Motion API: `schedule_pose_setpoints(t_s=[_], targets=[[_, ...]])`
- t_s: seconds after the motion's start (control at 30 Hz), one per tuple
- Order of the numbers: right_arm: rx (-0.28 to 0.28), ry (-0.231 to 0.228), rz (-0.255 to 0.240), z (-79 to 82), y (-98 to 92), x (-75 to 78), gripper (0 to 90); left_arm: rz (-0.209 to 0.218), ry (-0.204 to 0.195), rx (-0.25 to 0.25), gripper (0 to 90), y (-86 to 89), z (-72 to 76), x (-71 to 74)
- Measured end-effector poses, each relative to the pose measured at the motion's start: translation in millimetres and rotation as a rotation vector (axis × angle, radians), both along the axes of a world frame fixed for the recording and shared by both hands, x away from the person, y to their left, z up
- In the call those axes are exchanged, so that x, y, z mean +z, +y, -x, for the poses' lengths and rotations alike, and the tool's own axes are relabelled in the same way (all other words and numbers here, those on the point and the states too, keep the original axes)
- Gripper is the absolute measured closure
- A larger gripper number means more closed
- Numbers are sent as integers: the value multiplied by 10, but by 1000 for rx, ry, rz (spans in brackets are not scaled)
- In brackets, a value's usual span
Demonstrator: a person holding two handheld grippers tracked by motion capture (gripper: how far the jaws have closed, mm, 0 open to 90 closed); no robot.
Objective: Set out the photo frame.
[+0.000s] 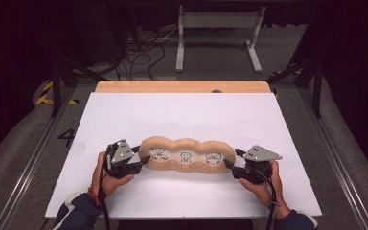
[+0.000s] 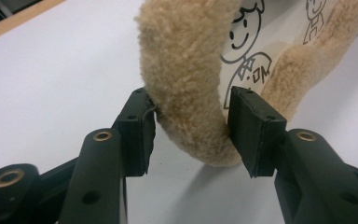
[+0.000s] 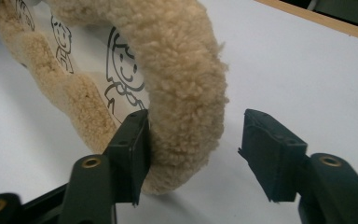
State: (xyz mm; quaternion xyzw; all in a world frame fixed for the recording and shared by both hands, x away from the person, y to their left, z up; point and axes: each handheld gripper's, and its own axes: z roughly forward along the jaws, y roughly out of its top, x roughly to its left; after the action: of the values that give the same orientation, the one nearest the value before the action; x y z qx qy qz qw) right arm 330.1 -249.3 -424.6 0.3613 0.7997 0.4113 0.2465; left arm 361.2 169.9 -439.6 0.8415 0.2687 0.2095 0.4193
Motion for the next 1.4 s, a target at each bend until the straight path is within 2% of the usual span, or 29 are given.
schedule_pose_setpoints(t_s=[0.13, 0.37, 0.4, 0.47, 0.5, 0.57, 0.67, 0.93, 1.17, 1.3, 1.4], targets=[[3, -1, 20, -6, 0, 39, 357, -3, 2, -3, 452, -12, -2, -2], [6, 9, 33, -27, 11, 29, 234, 14, 14, 3, 241, 10, -4, -2], [3, 12, 36, -31, 16, 20, 199, 20, 20, 0, 241, 12, -9, -6], [4, 25, 24, -39, 17, 3, 121, 25, 30, 8, 169, 7, -21, -16], [9, 28, 40, -43, 22, -6, 75, 24, 36, 15, 139, -1, -26, -24], [11, 28, 37, -43, 29, -20, 65, 12, 44, 11, 75, -12, -33, -40], [9, 30, 49, -50, 38, -27, 58, 10, 40, 0, 41, -17, -26, -45], [19, 16, 90, -40, 55, -15, 68, -22, 21, 4, 48, -10, -12, -37], [31, 8, 112, -18, 55, -3, 76, -30, 13, 8, 54, 13, 20, -27], [45, -2, 132, 8, 38, 8, 79, -22, 9, 12, 56, 89, 86, -15], [50, -8, 129, 31, 10, 24, 80, -19, 1, 18, 56, 145, 129, -1]])
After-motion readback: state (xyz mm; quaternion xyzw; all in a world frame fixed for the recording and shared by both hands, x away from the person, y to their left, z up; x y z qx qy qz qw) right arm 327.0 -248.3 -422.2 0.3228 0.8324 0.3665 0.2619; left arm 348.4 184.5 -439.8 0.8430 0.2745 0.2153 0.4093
